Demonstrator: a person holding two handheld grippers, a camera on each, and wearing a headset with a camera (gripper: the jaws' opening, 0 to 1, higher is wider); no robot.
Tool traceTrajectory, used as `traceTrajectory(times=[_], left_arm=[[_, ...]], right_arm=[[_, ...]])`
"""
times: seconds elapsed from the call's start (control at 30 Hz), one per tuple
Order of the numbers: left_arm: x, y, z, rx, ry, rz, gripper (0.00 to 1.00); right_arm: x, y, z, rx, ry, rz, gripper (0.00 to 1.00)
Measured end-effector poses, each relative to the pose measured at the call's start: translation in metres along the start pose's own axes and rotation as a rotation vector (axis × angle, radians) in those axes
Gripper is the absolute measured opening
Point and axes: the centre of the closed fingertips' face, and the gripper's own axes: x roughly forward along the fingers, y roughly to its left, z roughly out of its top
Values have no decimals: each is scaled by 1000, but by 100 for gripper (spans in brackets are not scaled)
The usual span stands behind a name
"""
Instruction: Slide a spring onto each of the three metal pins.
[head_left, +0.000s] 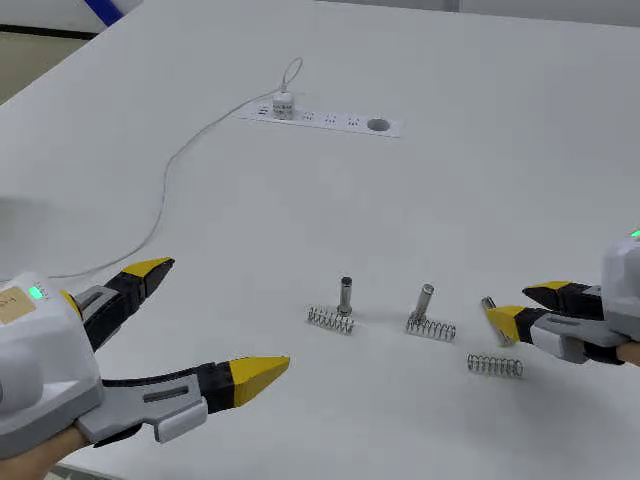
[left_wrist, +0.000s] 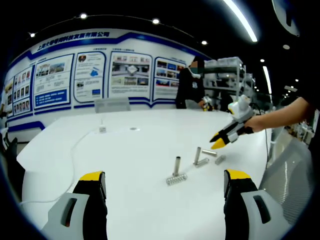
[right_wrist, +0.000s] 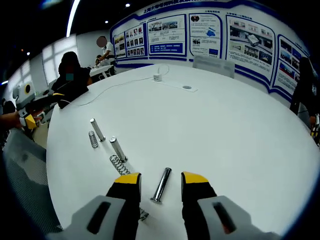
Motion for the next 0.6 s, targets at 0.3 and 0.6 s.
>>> traceTrajectory(times=[0.3, 0.6], left_arm=[[1, -1, -3, 14, 19, -7, 100], [2, -1, -6, 18, 33, -10, 100]], right_arm=[[15, -1, -4, 11, 46, 1, 30], [24, -4, -12, 14, 93, -5, 24]])
